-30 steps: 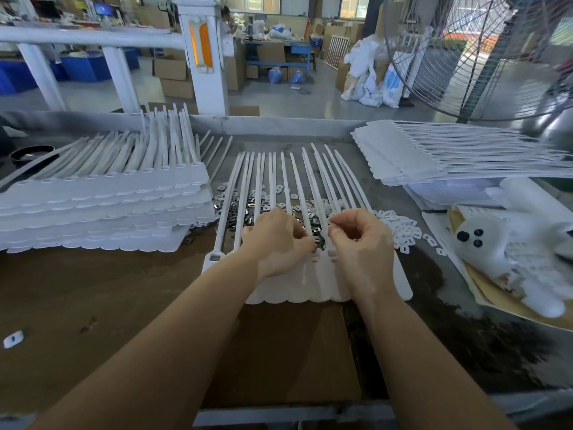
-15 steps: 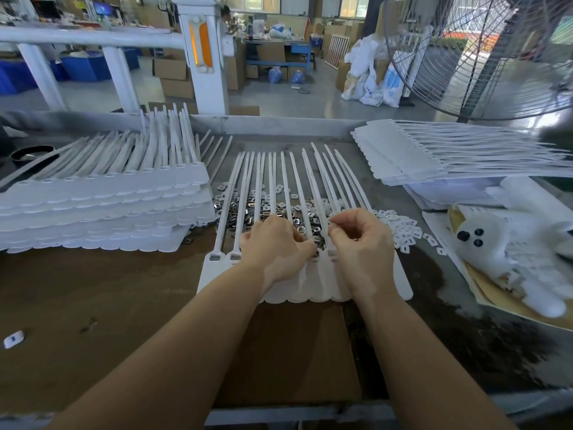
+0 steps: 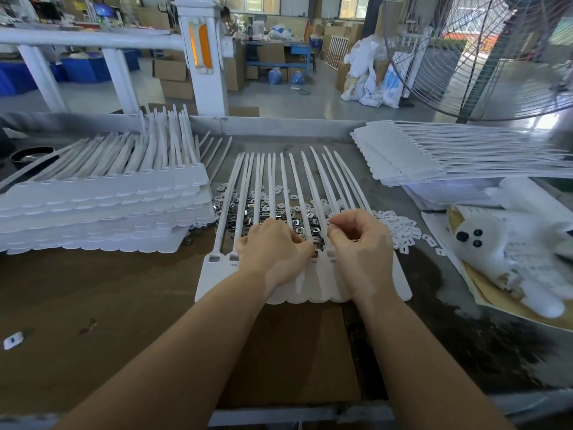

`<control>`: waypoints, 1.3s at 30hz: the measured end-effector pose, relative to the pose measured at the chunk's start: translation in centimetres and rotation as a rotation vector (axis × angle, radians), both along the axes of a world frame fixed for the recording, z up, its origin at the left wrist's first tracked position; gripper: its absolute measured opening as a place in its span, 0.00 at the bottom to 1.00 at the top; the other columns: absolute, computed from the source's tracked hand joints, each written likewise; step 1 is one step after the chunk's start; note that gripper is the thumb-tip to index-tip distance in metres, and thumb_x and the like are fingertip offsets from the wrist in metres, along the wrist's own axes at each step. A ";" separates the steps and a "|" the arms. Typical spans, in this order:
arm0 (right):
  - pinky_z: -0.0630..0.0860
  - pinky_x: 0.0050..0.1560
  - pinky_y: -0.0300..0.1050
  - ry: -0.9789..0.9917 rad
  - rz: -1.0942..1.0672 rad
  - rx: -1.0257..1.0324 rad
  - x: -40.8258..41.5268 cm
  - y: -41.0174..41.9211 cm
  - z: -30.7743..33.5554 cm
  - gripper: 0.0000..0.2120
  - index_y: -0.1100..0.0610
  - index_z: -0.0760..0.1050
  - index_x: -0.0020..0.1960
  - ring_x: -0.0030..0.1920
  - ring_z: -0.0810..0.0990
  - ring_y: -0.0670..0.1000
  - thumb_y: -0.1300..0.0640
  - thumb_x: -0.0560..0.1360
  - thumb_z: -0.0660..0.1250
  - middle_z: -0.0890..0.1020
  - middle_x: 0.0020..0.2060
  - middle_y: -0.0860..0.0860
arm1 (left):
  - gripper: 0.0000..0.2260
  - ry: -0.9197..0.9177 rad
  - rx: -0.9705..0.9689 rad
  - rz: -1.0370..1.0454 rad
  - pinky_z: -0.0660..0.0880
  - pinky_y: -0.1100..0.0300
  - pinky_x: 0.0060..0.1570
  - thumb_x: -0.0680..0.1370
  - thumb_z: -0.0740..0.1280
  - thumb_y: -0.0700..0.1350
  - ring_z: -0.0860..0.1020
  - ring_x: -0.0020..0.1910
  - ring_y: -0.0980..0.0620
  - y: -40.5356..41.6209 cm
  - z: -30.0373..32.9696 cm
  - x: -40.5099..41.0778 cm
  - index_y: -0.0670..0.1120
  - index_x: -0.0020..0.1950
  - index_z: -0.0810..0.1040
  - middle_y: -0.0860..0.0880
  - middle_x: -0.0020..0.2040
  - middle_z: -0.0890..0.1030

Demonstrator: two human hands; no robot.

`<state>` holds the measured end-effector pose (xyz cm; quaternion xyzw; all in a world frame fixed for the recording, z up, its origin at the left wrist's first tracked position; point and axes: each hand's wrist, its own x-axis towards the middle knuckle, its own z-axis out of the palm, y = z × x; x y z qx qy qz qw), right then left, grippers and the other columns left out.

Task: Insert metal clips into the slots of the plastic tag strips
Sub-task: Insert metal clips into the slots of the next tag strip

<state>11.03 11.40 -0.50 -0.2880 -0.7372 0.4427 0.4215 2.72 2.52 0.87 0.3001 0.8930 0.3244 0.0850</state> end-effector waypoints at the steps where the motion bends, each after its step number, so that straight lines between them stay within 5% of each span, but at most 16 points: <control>1: 0.77 0.46 0.43 0.000 -0.001 0.003 0.0 0.0 0.0 0.07 0.53 0.78 0.42 0.41 0.79 0.48 0.65 0.72 0.68 0.80 0.36 0.46 | 0.11 0.010 0.002 0.004 0.60 0.54 0.50 0.72 0.67 0.54 0.72 0.47 0.50 0.0 0.0 0.1 0.50 0.33 0.80 0.53 0.36 0.76; 11: 0.78 0.48 0.45 -0.030 -0.014 0.005 0.1 -0.1 0.2 0.06 0.53 0.78 0.42 0.42 0.79 0.47 0.64 0.72 0.68 0.80 0.38 0.47 | 0.08 -0.097 0.065 -0.076 0.70 0.46 0.59 0.73 0.71 0.50 0.73 0.43 0.58 -1.5 0.7 -0.5 0.57 0.33 0.78 0.61 0.37 0.76; 20: 0.78 0.48 0.43 -0.047 -0.015 0.030 0.1 -0.1 0.2 0.06 0.54 0.78 0.43 0.42 0.79 0.47 0.64 0.72 0.68 0.80 0.38 0.47 | 0.04 0.026 0.037 -0.144 0.71 0.47 0.58 0.75 0.68 0.48 0.75 0.46 0.56 -1.7 0.3 -0.6 0.59 0.43 0.79 0.59 0.42 0.78; 26: 0.74 0.48 0.45 -0.165 0.003 0.341 0.0 -1.0 -0.3 0.05 0.57 0.79 0.45 0.44 0.77 0.49 0.64 0.73 0.66 0.79 0.38 0.47 | 0.06 0.104 0.062 -0.067 0.73 0.62 0.40 0.77 0.65 0.43 0.77 0.43 0.55 -1.7 0.0 -2.9 0.52 0.49 0.81 0.54 0.45 0.81; 30: 0.71 0.47 0.41 -0.270 0.001 0.423 -0.2 -1.0 -0.5 0.06 0.58 0.80 0.47 0.46 0.75 0.49 0.64 0.74 0.64 0.81 0.41 0.49 | 0.06 0.160 0.006 -0.053 0.69 0.63 0.33 0.77 0.66 0.50 0.74 0.37 0.56 -1.0 -0.1 -3.5 0.51 0.51 0.79 0.54 0.41 0.77; 34: 0.70 0.47 0.40 -0.298 0.006 0.422 -0.1 -0.8 -0.6 0.06 0.58 0.80 0.46 0.47 0.74 0.48 0.64 0.74 0.64 0.80 0.41 0.49 | 0.09 0.179 -0.046 -0.058 0.77 0.56 0.42 0.76 0.66 0.54 0.77 0.40 0.51 -0.3 0.1 -3.4 0.51 0.52 0.78 0.52 0.43 0.76; 39: 0.69 0.47 0.37 -0.314 0.000 0.412 -0.2 -0.7 -0.7 0.07 0.57 0.80 0.47 0.47 0.74 0.47 0.63 0.74 0.64 0.79 0.41 0.47 | 0.11 0.150 -0.073 -0.075 0.79 0.52 0.47 0.78 0.62 0.43 0.79 0.44 0.49 -0.3 0.0 -3.7 0.50 0.57 0.80 0.50 0.50 0.80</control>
